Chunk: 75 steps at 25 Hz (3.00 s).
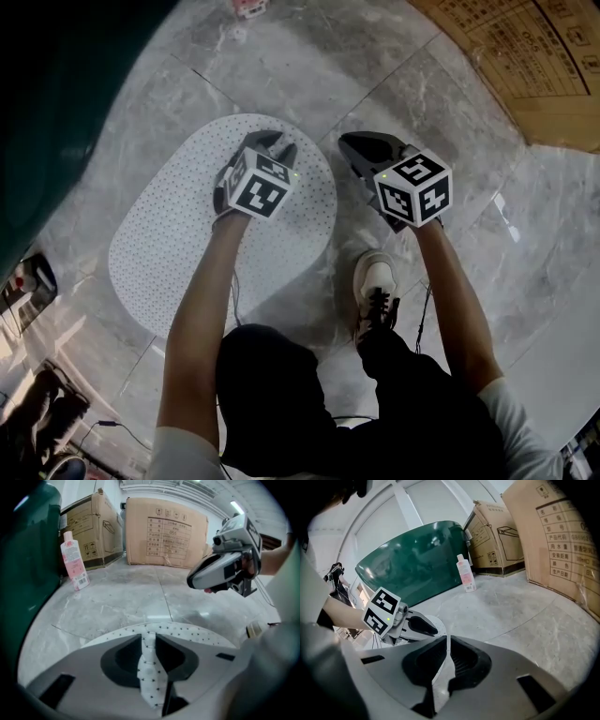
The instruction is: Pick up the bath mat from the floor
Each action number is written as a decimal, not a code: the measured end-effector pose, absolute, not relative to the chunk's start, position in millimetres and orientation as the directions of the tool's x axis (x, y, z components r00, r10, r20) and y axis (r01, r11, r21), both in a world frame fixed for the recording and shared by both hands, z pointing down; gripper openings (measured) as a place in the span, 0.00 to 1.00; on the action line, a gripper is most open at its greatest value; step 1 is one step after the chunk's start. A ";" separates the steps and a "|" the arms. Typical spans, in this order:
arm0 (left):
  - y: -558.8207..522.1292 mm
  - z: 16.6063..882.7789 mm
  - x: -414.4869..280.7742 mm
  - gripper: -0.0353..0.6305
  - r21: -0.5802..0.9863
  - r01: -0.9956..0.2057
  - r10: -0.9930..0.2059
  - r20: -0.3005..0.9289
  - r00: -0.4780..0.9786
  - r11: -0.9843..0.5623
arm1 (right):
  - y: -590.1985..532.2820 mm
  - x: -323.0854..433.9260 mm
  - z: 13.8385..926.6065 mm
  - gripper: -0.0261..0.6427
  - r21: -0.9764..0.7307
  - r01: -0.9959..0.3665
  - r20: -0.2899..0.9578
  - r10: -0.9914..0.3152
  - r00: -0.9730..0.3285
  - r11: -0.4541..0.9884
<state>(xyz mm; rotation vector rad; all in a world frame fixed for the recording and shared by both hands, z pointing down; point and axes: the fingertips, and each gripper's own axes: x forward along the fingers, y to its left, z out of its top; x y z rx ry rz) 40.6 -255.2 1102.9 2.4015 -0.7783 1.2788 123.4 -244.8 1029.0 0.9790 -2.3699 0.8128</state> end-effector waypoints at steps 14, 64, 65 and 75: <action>-252.2 1104.1 42.9 0.13 0.052 -0.609 -0.310 0.825 0.473 -0.791 | -253.4 67.9 1076.5 0.38 -0.292 -0.514 0.713 -0.175 -0.679 0.806; -252.4 1099.6 41.0 0.09 0.141 -0.621 -0.312 0.767 0.561 -0.771 | -198.4 45.5 1098.0 0.13 -0.572 -0.619 0.698 -0.077 -0.712 0.538; -252.3 1099.3 40.9 0.09 0.134 -0.622 -0.318 0.765 0.560 -0.771 | -198.6 45.7 1097.4 0.12 -0.587 -0.618 0.689 -0.077 -0.720 0.523; -259.1 1061.1 26.6 0.08 0.092 -0.679 -0.444 0.692 0.570 -0.728 | -198.1 41.7 1062.9 0.10 -0.607 -0.598 0.608 -0.180 -0.773 0.523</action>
